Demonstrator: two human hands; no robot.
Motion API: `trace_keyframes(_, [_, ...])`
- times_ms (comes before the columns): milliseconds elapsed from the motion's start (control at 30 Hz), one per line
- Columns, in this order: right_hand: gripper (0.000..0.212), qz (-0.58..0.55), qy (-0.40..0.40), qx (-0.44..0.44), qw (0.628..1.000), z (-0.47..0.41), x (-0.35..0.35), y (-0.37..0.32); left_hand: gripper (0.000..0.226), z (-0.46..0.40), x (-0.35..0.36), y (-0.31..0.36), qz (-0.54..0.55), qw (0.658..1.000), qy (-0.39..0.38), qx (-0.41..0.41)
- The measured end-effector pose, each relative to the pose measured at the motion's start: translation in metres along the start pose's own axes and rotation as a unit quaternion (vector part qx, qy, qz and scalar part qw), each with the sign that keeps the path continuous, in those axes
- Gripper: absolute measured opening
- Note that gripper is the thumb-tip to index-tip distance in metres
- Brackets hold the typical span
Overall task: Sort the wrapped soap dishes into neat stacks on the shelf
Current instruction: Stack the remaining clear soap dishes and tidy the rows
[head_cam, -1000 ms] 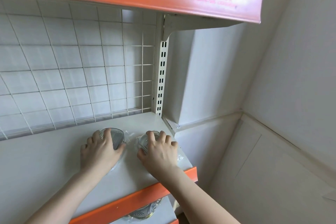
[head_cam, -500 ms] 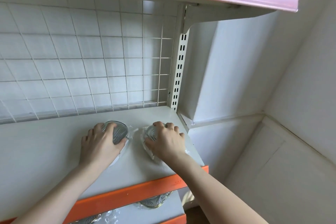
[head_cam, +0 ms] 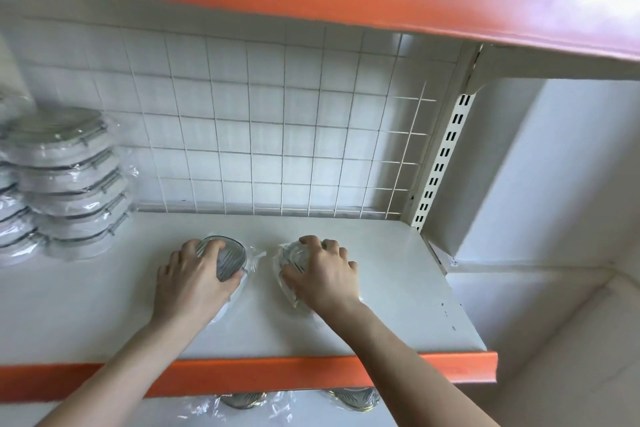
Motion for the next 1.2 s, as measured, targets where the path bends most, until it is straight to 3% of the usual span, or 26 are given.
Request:
trace_keyframes(700, [0.058, -0.001, -0.012, -0.038, 0.999, 0.012, 0.077, -0.161, 0.053, -0.026, -0.051, -0.169, -0.005, 0.998, -0.033, -0.049])
trace_keyframes(1067, [0.057, 0.021, 0.010, -0.053, 0.998, 0.017, 0.106, -0.197, 0.051, -0.027, -0.060, -0.187, 0.010, 0.998, -0.054, -0.007])
trace_keyframes(1200, [0.055, 0.038, 0.036, -0.073, 0.996, 0.019, 0.111, -0.196, 0.065, -0.023, -0.060, -0.190, 0.016, 0.999, -0.051, -0.007])
Point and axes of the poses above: each hand's wrist, its own z-axis away from the middle knuckle, its own x-axis out of the palm, y = z × x, the point moved 3 cm from there along -z, towards the middle knuckle, and after that the axes turned 10 degrees about y, right-handed, at the moved point
